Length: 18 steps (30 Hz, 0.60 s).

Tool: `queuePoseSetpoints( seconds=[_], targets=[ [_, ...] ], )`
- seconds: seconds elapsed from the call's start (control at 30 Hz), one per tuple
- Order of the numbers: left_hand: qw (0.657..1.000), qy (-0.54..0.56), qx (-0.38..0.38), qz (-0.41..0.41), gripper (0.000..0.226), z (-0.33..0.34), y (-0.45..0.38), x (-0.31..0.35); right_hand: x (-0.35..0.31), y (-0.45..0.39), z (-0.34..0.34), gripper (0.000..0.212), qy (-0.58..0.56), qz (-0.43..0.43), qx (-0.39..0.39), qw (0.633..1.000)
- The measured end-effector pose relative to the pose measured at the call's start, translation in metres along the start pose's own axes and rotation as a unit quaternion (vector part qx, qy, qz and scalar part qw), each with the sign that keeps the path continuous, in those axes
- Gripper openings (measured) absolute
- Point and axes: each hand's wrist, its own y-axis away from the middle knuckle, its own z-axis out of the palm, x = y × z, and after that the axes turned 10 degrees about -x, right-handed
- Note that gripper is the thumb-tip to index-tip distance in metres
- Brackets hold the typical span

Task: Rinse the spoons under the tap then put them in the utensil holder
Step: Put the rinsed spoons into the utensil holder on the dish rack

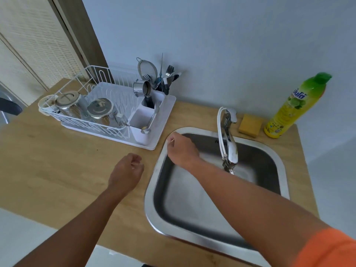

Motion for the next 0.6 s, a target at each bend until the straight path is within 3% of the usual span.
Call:
queuePoseSetpoints(
  seconds=[0.23, 0.33, 0.6],
  targets=[
    [0.972, -0.227, -0.013, 0.065, 0.019, 0.009, -0.001, -0.003, 0.088, 0.048, 0.036, 0.02, 0.005, 0.06, -0.034, 0.998],
    [0.968, -0.235, 0.007, 0.093, 0.016, 0.016, 0.006, -0.015, 0.128, 0.069, 0.047, 0.019, 0.003, 0.1, -0.051, 0.994],
    [0.969, -0.22, -0.011, 0.113, 0.051, 0.023, 0.016, -0.027, 0.209, 0.105, 0.039, 0.018, 0.045, 0.221, -0.046, 0.973]
  ],
)
